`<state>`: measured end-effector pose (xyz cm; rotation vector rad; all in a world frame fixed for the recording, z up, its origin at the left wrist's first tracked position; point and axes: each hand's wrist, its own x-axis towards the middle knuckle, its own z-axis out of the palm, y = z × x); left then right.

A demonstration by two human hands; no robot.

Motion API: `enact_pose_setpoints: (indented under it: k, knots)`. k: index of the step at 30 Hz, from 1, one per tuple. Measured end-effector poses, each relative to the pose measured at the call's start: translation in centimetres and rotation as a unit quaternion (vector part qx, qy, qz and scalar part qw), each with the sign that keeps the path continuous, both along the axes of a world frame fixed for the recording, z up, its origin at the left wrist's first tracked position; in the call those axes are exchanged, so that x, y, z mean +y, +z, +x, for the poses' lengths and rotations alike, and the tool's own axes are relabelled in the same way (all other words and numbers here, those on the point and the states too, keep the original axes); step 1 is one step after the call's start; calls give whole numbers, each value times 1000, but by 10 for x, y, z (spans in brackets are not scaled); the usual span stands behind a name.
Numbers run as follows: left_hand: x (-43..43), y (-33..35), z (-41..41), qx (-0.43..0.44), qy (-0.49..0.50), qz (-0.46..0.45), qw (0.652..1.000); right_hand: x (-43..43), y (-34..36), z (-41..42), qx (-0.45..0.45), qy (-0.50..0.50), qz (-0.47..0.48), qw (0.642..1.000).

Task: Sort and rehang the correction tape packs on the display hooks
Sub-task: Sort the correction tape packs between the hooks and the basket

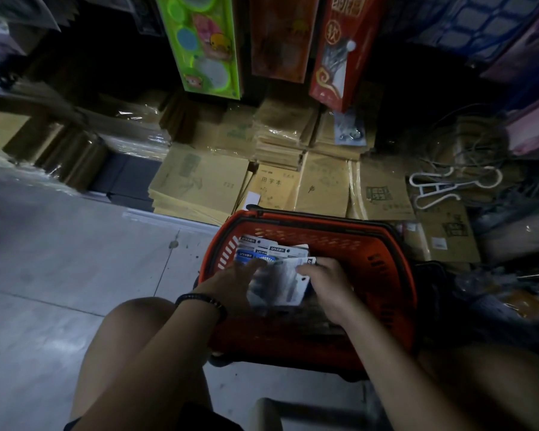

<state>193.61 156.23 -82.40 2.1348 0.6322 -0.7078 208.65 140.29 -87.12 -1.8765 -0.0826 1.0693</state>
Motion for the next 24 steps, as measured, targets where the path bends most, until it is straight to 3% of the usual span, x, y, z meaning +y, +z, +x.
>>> enact_pose_setpoints:
  k: [4,9,11,15,19,24]
  knots:
    - [-2,3,-4,-62,38,27,997,27,42,-1,181,-58,77,979]
    - [6,9,-12,-108,131,126,977,37,38,1,208,-80,111,969]
    - [12,12,-16,-98,185,148,967,38,16,-2,161,-72,71,982]
    - [22,14,-17,-92,244,164,952,37,-44,-23,-32,35,-68,997]
    - [28,10,-24,-92,289,174,937,39,-82,-40,-78,136,-171,973]
    - [32,5,-28,-70,299,185,934,52,-100,-51,-104,147,-183,967]
